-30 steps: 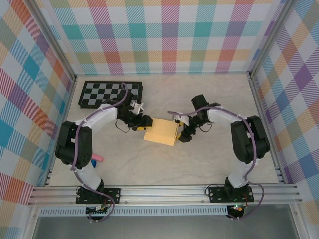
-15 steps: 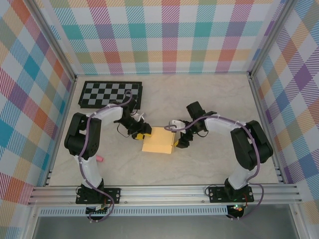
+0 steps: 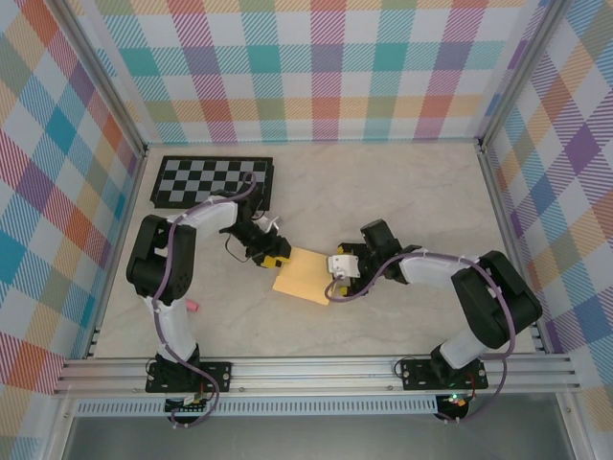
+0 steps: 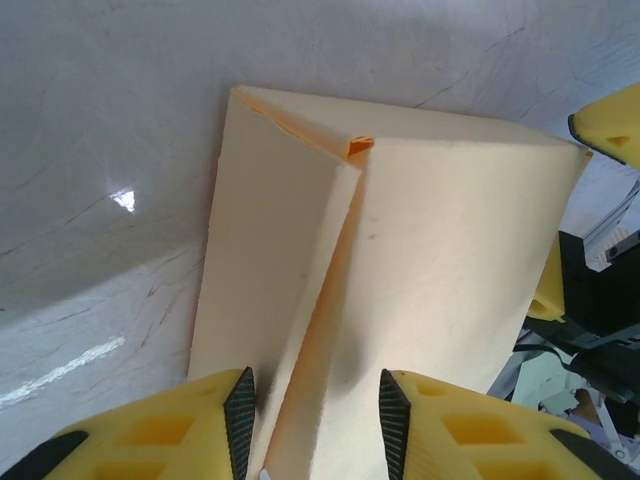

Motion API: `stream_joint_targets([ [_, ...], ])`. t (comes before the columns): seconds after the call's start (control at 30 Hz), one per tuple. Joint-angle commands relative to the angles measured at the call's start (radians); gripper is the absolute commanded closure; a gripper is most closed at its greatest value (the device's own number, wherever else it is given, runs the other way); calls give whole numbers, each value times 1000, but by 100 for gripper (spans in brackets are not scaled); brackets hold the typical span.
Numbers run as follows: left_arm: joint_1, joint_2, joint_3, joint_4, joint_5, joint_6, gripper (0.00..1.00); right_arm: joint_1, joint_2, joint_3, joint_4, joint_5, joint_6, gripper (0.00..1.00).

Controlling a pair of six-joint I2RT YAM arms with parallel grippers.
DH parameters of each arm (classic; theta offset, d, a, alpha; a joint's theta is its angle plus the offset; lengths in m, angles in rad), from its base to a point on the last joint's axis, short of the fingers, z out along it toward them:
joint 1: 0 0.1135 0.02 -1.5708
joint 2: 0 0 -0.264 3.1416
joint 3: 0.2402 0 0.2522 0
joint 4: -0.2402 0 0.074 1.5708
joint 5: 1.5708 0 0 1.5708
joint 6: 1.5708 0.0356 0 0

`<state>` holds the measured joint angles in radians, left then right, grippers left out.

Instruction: Fold the paper box

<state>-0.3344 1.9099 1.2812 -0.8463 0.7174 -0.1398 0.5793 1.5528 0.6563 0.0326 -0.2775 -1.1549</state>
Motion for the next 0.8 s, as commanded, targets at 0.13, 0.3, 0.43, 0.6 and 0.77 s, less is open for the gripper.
stream_joint_targets([
  [0.13, 15, 15, 21, -54, -8, 26, 60, 63, -1, -112, 329, 150, -142, 11],
  [0.3, 14, 19, 10, -41, -55, 40, 59, 104, 12, -145, 415, 180, -210, 11],
  [0.43, 12, 10, -21, -12, -86, 56, 55, 157, 40, -174, 516, 227, -259, 11],
  [0.6, -2, 17, -65, 18, -123, 82, 53, 195, 46, -189, 532, 243, -280, 15],
  [0.77, -15, 43, -68, 25, -157, 78, 54, 210, 12, -187, 472, 222, -253, 31],
])
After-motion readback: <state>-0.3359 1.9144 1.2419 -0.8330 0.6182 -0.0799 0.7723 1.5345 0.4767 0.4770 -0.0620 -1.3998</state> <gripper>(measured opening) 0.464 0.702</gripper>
